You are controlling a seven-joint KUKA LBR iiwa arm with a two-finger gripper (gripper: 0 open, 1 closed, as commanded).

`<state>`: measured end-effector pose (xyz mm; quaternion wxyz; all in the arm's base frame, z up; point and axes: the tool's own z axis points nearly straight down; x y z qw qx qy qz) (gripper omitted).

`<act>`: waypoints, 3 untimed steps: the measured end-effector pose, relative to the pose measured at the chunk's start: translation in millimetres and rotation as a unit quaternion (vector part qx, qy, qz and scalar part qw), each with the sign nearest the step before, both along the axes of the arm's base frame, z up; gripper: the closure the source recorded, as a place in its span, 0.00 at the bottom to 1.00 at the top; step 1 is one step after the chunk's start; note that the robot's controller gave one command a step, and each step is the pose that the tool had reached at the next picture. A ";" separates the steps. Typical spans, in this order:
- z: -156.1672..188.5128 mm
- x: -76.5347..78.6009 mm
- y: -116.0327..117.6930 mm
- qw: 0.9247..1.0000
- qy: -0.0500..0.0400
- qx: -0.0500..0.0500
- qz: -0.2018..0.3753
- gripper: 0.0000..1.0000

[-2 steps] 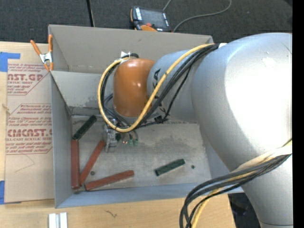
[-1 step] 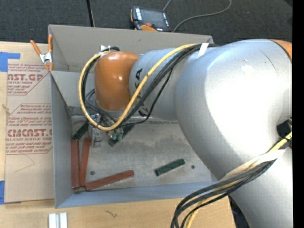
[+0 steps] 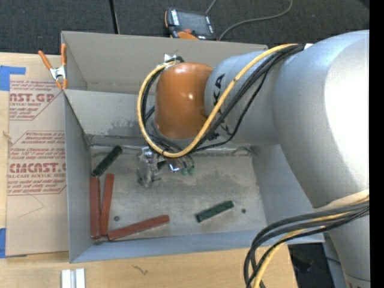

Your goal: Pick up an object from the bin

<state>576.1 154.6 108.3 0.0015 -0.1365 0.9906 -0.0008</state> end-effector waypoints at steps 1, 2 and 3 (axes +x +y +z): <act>-1.1 -0.7 1.8 1.000 0.001 0.001 0.001 0.00; -39.8 8.0 -39.5 0.989 0.002 0.000 0.149 0.00; -38.3 8.6 -37.6 0.989 0.001 0.001 0.149 1.00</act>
Offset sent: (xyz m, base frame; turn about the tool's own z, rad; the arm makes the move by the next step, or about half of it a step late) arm 0.0000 0.0000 0.0000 0.0000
